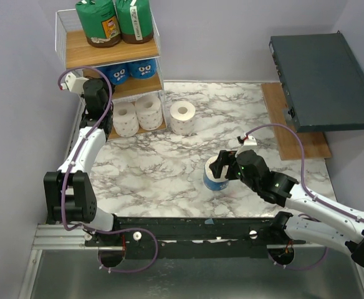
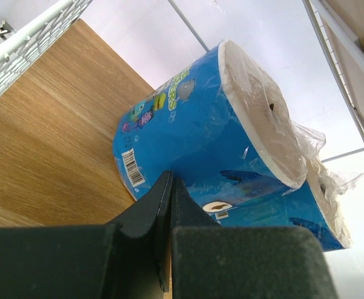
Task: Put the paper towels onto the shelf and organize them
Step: Place the paper towel on the shelf.
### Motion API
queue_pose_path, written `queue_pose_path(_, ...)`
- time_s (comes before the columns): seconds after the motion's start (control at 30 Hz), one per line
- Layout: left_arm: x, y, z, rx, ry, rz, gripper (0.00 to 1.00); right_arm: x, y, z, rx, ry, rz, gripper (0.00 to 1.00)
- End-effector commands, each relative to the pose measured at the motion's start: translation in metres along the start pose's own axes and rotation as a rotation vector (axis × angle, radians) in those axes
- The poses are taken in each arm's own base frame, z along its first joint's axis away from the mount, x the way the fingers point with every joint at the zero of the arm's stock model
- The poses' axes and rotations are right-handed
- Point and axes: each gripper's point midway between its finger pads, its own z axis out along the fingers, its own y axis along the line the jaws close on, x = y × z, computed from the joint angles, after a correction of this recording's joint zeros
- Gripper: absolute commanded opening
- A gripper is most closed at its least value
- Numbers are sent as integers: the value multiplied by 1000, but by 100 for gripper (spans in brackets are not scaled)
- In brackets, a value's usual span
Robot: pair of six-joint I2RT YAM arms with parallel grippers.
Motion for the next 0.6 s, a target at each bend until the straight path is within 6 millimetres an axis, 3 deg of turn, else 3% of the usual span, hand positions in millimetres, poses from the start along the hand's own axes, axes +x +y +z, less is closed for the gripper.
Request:
queue_pose_path(0.0,5,5,4,-14,21,23,0,4,-6,2,27,2,-19,89)
queue_pose_path(0.3,-1,-6,-22,48,43,-7,1,2,-4,2,21,-2,-17,89)
queue_pose_path(0.57,-20,-23,-67,109,72,-6,8,-8,4,0,-8,-21,-6,89)
